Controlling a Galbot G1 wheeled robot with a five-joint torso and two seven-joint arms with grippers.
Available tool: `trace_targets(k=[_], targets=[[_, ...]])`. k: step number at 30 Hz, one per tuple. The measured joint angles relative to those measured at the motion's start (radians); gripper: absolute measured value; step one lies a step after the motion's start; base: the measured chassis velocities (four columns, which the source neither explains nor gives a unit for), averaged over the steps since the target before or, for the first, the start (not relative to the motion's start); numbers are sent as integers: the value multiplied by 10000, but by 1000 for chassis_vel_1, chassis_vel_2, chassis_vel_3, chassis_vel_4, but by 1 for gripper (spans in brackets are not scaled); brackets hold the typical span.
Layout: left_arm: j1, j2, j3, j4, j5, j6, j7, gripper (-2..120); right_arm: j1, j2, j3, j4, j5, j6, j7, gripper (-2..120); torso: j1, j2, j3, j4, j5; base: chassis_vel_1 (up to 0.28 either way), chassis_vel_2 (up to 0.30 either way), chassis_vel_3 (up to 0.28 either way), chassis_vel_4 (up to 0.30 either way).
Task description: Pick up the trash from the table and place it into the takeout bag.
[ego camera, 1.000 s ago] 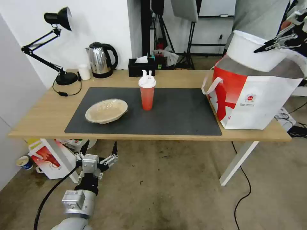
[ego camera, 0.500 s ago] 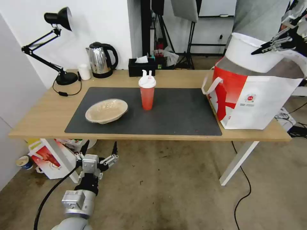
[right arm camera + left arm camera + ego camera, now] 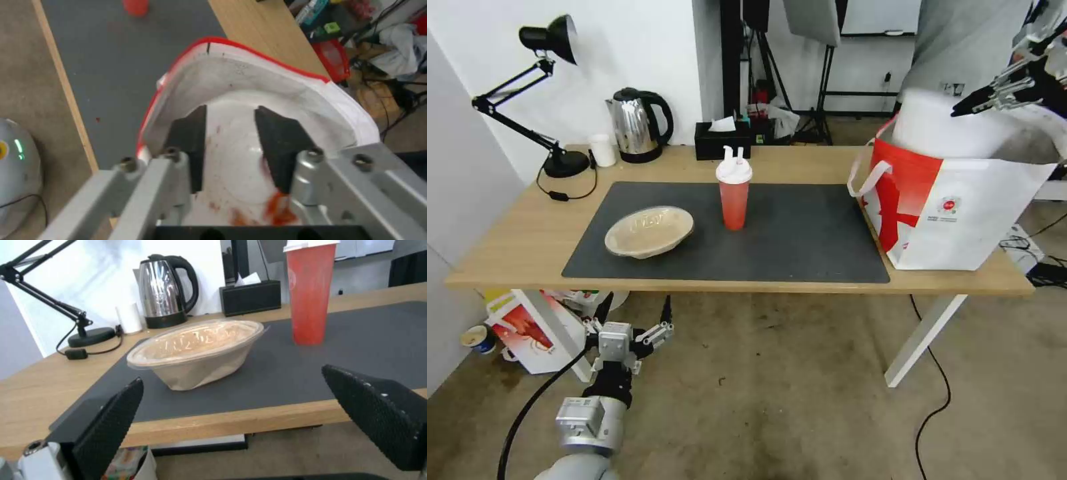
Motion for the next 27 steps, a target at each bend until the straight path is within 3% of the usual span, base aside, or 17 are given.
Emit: trace_targets(k=[15,17,18,22,23,26,27], targets=[[0,0,0,0,0,0,0,100,-42,32,33,225,64,-101,-14,88,1,0,0,0,0,0,0,0,0],[0,0,0,0,0,0,0,100,-103,-195,36,893,920,-563,560,97,1,0,0,0,1,0,0,0,0],[0,0,0,0,0,0,0,100,-103,-195,36,893,920,-563,560,97,1,0,0,0,1,0,0,0,0],[0,-1,0,0,0,0,0,100,-163,-627,-45,2293,2996,-1172,2526,100,0,0,0,2,-1,0,0,0,0],[0,-1,0,0,0,0,0,100,-163,-627,-45,2293,2996,-1172,2526,100,0,0,0,2,-1,0,0,0,0],[0,0,0,0,0,0,0,100,-457,-1095,80,3698,4931,-1309,4363,100,0,0,0,2,-2,0,0,0,0],[0,0,0,0,0,0,0,100,-457,-1095,80,3698,4931,-1309,4363,100,0,0,0,2,-2,0,0,0,0]])
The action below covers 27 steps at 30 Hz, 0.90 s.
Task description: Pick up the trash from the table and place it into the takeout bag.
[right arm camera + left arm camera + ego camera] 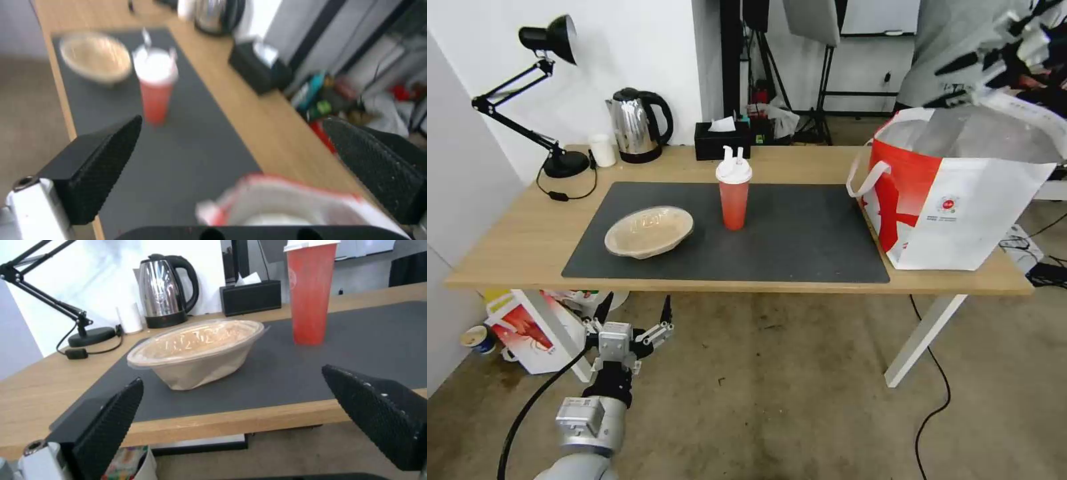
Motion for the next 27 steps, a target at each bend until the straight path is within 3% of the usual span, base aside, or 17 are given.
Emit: trace_targets(k=[3,4,5,8,9,12,19,27], targets=[[1,0,0,0,0,0,0,100,-1347,-531,1368,1549,1594,163,2511,100,0,0,-1,-3,-1,0,0,0,0],[2,2,-1,0,0,1,0,100,-2345,-793,2274,2325,2418,507,3765,100,0,0,0,-3,5,0,0,0,0],[2,2,-1,0,0,1,0,100,-2345,-793,2274,2325,2418,507,3765,100,0,0,0,-3,5,0,0,0,0],[0,0,0,0,0,0,0,100,-4801,-1282,4400,4117,3480,1656,6291,100,-1,1,-2,-4,-1,0,0,0,0],[0,0,0,0,0,0,0,100,-4801,-1282,4400,4117,3480,1656,6291,100,-1,1,-2,-4,-1,0,0,0,0],[0,0,0,0,0,0,0,100,-5830,-1713,4870,5392,3940,2802,7976,100,0,0,0,-2,5,0,0,0,0],[1,0,0,0,0,0,0,100,-6018,-2221,5022,6663,4109,4000,9712,100,0,0,-1,2,-2,0,0,0,0],[0,0,0,0,0,0,0,100,-6864,-3341,5171,6965,3055,5161,9634,100,-2,1,-2,-9,2,0,0,0,0]])
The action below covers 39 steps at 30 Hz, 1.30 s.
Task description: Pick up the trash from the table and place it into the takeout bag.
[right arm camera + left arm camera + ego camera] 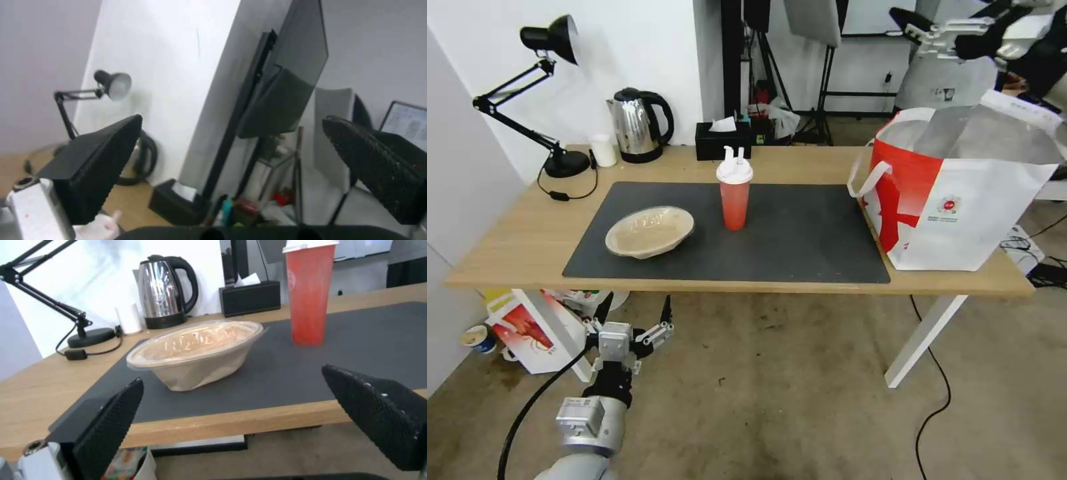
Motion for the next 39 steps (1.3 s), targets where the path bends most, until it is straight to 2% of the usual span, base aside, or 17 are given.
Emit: trace_targets(k=[5,11,13,15,16,17,18,20,22,25,27,29,30,33,39], targets=[[0,0,0,0,0,0,0,100,-957,467,119,-679,-1195,925,-387,100,1,-2,3,13,7,0,0,0,0],[0,0,0,0,0,0,0,100,-2292,1170,426,-1883,-2251,2279,-1093,100,2,-1,2,4,0,0,0,0,0],[0,0,1,0,0,0,0,100,-2515,1304,525,-2045,-2340,2471,-1192,100,3,-1,2,6,0,0,0,0,0],[-1,0,0,0,0,1,0,100,-3624,1813,1468,-2335,-2569,2861,-1409,100,4,-3,4,10,2,0,0,0,0],[-1,0,0,0,0,1,0,100,-3624,1813,1468,-2335,-2569,2861,-1409,100,4,-3,4,10,2,0,0,0,0],[0,1,-1,0,0,0,0,100,-4049,1985,1949,-2335,-2651,2896,-1448,100,4,-3,4,10,0,0,0,0,0],[-1,-1,0,0,0,0,0,100,-5083,2457,3026,-2290,-2874,3027,-1509,100,3,-3,2,6,-5,0,0,0,0],[1,3,-2,0,0,0,0,100,-5498,2659,3399,-2212,-2979,3083,-1527,100,3,-2,2,4,-1,0,0,0,0],[-1,0,0,0,0,1,-1,100,-6763,3337,4416,-1886,-3306,3200,-1519,100,2,-3,2,7,2,0,0,0,0],[0,1,0,0,0,0,0,100,-7324,3704,4855,-1653,-3490,3239,-1451,100,3,-3,3,6,4,0,0,0,0],[0,3,0,0,0,0,0,100,-8640,4834,6055,-795,-3961,3315,-1115,100,2,-3,2,8,1,0,0,0,0],[0,-1,0,0,0,0,0,100,-9350,5539,6865,-193,-4342,3345,-919,100,2,-3,1,9,-4,0,0,0,0],[0,-1,0,0,0,0,0,100,-9350,5539,6865,-193,-4342,3345,-919,100,2,-3,1,9,-4,0,0,0,0],[0,0,0,0,0,0,0,100,-10505,6387,7843,840,-4731,3346,-742,100,2,-2,1,6,-2,0,0,0,0],[0,-1,0,0,0,0,-1,100,-11877,7171,8796,2060,-5124,3337,-581,100,2,-1,1,7,1,0,0,0,0]])
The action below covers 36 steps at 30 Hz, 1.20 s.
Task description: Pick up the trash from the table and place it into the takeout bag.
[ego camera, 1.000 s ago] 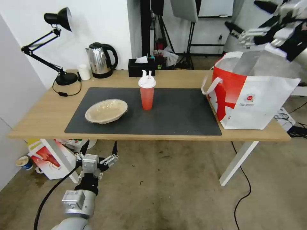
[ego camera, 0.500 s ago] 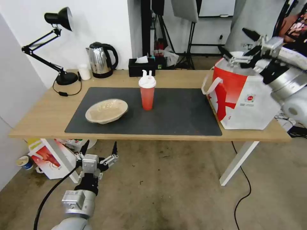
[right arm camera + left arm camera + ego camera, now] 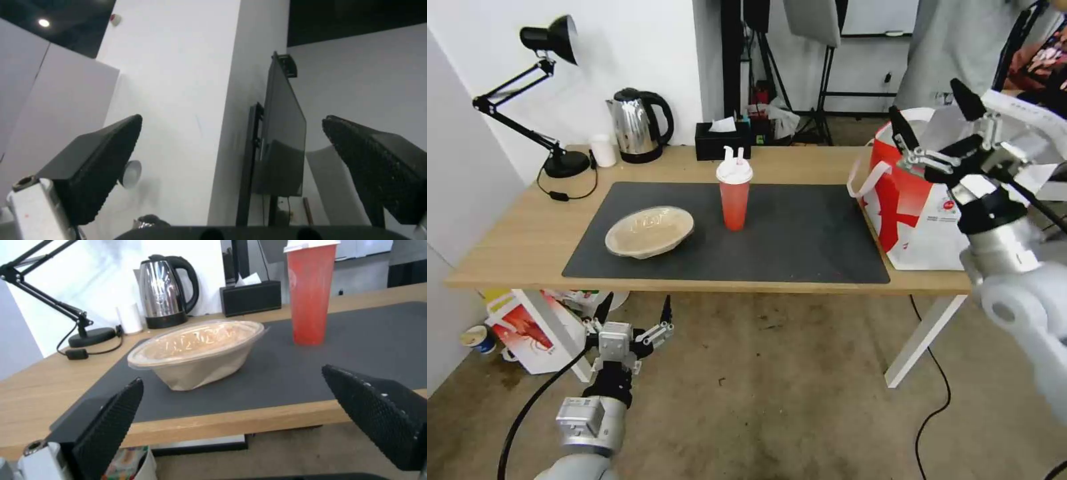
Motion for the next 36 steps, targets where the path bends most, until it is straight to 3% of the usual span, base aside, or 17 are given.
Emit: trace_targets(k=[5,7,8,9,10,12,15,21,30,36], targets=[[0,2,0,0,0,0,1,100,-1118,931,510,778,-711,58,217,100,-1,0,0,1,-2,0,0,0,0],[0,2,0,0,0,0,1,100,-1118,931,510,778,-711,58,217,100,-1,0,0,1,-2,0,0,0,0],[0,2,0,0,0,0,1,100,-1374,1246,567,925,-923,135,285,100,-1,0,0,-1,0,0,0,0,0],[0,0,0,0,0,0,0,100,-2256,2297,579,1282,-1784,541,534,100,-1,0,0,-1,-2,0,0,0,0],[0,2,1,0,0,0,1,100,-2590,2736,498,1384,-2251,747,646,100,-1,1,0,-4,-1,0,0,0,0],[0,1,0,0,0,0,1,100,-2789,3032,415,1420,-2608,925,740,100,-1,1,0,-2,-3,0,0,0,0],[0,3,0,0,0,0,1,100,-3377,3985,-102,1415,-3952,1509,1303,100,0,1,0,1,-3,0,0,0,0],[0,1,0,0,0,0,1,100,-4163,5044,-1236,1225,-5802,2301,2296,100,-1,0,0,0,-2,0,0,0,0],[0,1,0,0,0,0,1,100,-4980,5106,-3446,694,-8295,3080,4389,100,-1,0,1,0,-2,0,0,0,0],[0,1,0,0,0,0,1,100,-5050,5179,-4341,-161,-9230,3683,4933,100,0,-1,1,0,0,0,0,0,0]])
